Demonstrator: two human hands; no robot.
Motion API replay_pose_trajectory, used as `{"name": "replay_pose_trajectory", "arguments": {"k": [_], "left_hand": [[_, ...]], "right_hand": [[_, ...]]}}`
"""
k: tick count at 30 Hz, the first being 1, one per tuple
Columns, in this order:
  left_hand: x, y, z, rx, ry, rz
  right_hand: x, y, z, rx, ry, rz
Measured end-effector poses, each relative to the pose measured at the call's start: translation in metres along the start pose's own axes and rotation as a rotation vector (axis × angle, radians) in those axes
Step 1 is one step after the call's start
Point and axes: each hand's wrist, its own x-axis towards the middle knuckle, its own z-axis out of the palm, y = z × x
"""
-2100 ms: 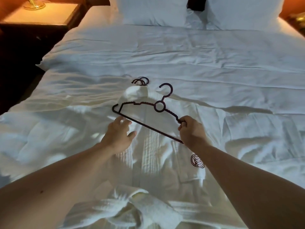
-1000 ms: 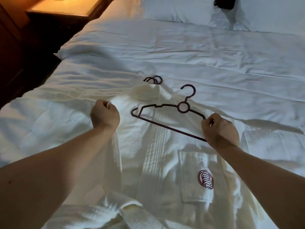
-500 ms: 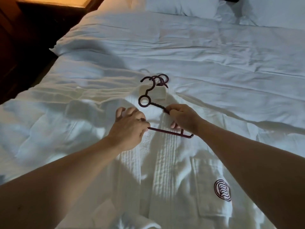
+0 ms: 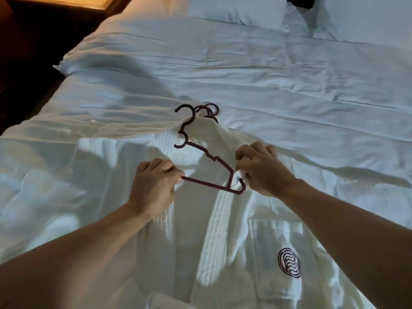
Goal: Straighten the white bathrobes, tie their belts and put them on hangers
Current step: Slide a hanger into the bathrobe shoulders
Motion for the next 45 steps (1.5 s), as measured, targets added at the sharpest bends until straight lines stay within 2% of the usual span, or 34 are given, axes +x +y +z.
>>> {"name": "replay_pose_trajectory", "arguments": {"k": [2, 6, 10, 13, 15, 18, 21, 24, 28, 30, 32, 34, 35, 41, 45], "left_hand": [[-0.001, -0.002, -0.002, 0.003, 0.016, -0.011], [-0.004, -0.010, -0.008, 0.017, 0.021, -0.026], [0.007, 0.000, -0.006, 0.051, -0.005, -0.032], [0.028, 0.014, -0.005, 0.123, -0.076, 0.064], [0.042, 0.026, -0.005, 0.146, -0.124, 0.138], [0.059, 0.038, -0.004, 0.156, -0.157, 0.175], [0.074, 0.033, 0.005, 0.161, -0.156, 0.181], [0.088, 0.017, 0.016, 0.069, -0.193, 0.385], [0.100, -0.007, 0.014, -0.036, -0.150, 0.616], [0.104, -0.017, 0.007, -0.115, -0.075, 0.535], [0.121, -0.026, 0.008, -0.124, -0.023, 0.277], [0.140, -0.031, 0.012, -0.106, -0.066, 0.027], [0.150, -0.032, 0.016, -0.118, -0.098, -0.029], [0.197, -0.027, 0.041, -0.120, -0.385, -0.035], [0.200, -0.020, 0.041, -0.067, -0.314, -0.093]], "right_hand": [[-0.013, 0.011, 0.002, 0.009, 0.095, -0.035], [-0.022, 0.021, -0.006, 0.021, 0.147, -0.183], [-0.017, 0.011, -0.015, 0.130, 0.258, -0.219], [-0.006, -0.009, -0.025, 0.118, 0.360, -0.205], [-0.002, -0.021, -0.024, 0.149, 0.364, -0.193], [0.006, -0.036, -0.017, 0.182, 0.189, -0.046], [0.026, -0.045, -0.012, 0.216, 0.013, 0.283], [0.050, -0.040, 0.002, 0.271, -0.166, 0.503], [0.058, -0.028, 0.027, 0.339, -0.441, 0.619], [0.055, -0.029, 0.035, 0.355, -0.467, 0.631], [0.055, -0.029, 0.042, 0.364, -0.464, 0.646], [0.056, -0.031, 0.047, 0.368, -0.477, 0.653], [0.057, -0.030, 0.050, 0.364, -0.487, 0.652], [0.057, -0.029, 0.053, 0.365, -0.507, 0.659], [0.056, -0.030, 0.053, 0.376, -0.507, 0.652]]}}
